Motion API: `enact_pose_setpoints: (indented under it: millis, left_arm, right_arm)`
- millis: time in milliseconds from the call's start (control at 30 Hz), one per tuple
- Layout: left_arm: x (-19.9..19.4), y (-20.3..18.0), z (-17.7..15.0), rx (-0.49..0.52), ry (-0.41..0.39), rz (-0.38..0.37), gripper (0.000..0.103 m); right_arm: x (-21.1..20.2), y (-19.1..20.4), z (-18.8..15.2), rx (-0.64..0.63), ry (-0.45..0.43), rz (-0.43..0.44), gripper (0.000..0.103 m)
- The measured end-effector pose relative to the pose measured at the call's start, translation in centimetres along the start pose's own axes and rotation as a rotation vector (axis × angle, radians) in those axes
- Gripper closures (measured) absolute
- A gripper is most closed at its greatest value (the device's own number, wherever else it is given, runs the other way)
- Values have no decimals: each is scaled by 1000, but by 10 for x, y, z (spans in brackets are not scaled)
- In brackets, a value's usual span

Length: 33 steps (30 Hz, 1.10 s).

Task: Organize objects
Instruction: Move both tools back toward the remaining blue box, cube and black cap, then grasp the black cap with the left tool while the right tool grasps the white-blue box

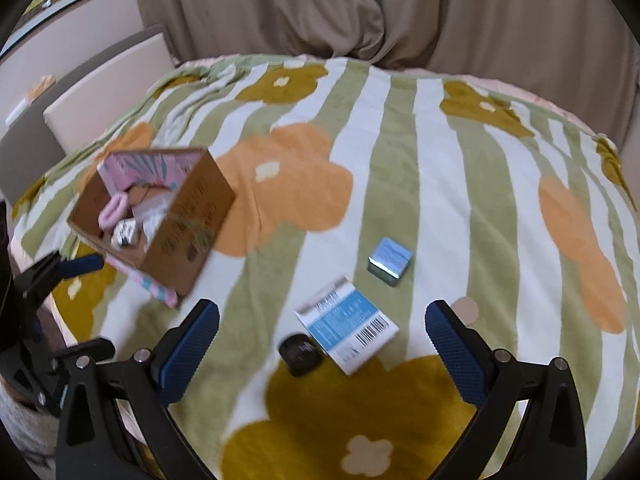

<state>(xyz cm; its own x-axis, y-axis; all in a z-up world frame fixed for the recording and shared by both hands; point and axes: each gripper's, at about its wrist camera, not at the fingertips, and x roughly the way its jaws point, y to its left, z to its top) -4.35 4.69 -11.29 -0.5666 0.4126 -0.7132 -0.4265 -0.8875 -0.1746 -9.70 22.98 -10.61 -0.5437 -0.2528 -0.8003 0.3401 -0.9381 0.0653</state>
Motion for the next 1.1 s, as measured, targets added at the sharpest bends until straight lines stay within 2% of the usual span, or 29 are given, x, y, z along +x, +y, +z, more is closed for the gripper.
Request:
enact_pose_setpoints:
  millis: [467, 867, 1100]
  left_arm:
    - [79, -38, 0, 54, 123, -66, 0]
    - [138, -49, 4, 62, 217, -87, 1]
    - [157, -50, 0, 63, 250, -91, 10]
  right_arm:
    - [51, -26, -40, -291, 82, 61, 0]
    - [94, -51, -41, -291, 150, 120, 0]
    - [106, -51, -37, -319, 165, 163, 0]
